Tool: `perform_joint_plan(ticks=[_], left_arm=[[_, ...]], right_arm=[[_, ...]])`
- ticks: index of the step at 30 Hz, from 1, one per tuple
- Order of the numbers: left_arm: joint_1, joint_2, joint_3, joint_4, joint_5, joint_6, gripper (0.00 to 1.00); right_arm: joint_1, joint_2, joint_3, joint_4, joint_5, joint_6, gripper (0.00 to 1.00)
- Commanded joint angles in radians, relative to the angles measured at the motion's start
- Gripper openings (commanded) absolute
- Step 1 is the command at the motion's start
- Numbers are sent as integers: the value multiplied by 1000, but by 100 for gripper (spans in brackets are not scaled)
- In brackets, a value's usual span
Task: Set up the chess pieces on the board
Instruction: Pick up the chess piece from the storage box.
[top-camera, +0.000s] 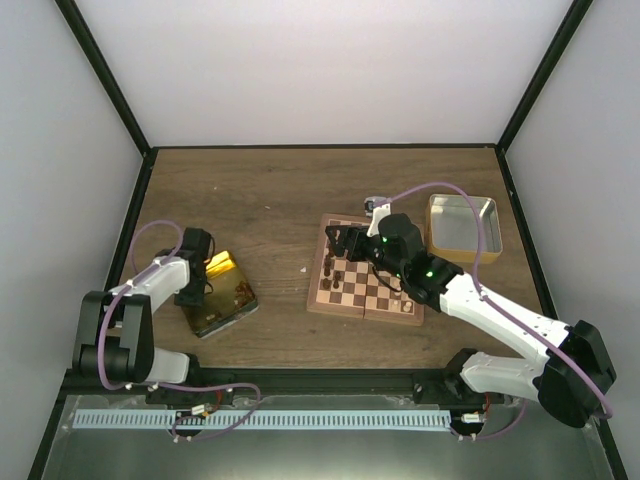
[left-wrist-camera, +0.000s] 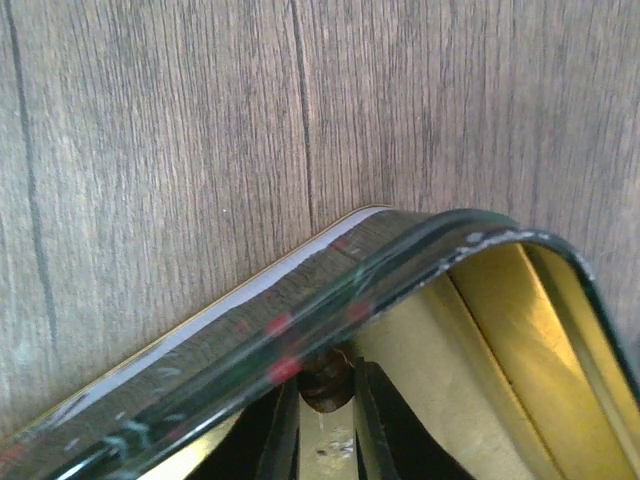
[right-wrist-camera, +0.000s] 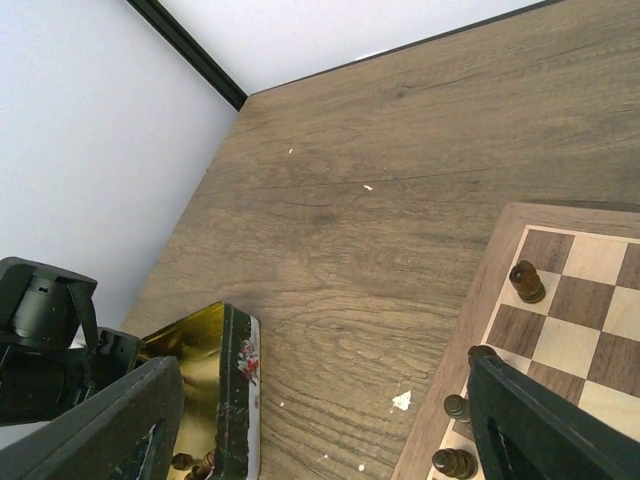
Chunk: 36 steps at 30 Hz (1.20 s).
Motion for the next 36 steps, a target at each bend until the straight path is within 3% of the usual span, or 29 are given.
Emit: perform_joint_plan(ticks=[1, 3, 13, 21, 26, 30, 36], left_arm=[[11, -4, -23, 48, 27, 27, 8], [11, -22, -34, 72, 48, 45, 4], [10, -119, -41, 60, 165, 116, 4], [11, -275, -38, 91, 447, 243, 4], [11, -335, -66, 252, 750, 326, 4], [11, -297, -49, 353, 981, 422, 4], [-67, -176, 77, 292, 1077, 565, 4]], right_arm=[[-2, -8, 45, -5, 28, -7, 79], [-3, -8, 45, -6, 31, -5, 79], [-3, -10, 41, -8, 35, 0, 80], [-3, -8, 42, -6, 5, -2, 80], [-3, -17, 37, -14, -6, -10, 82], [-3, -39, 31, -31, 20, 6, 82], [-3, -106, 42, -118, 167, 17, 82]])
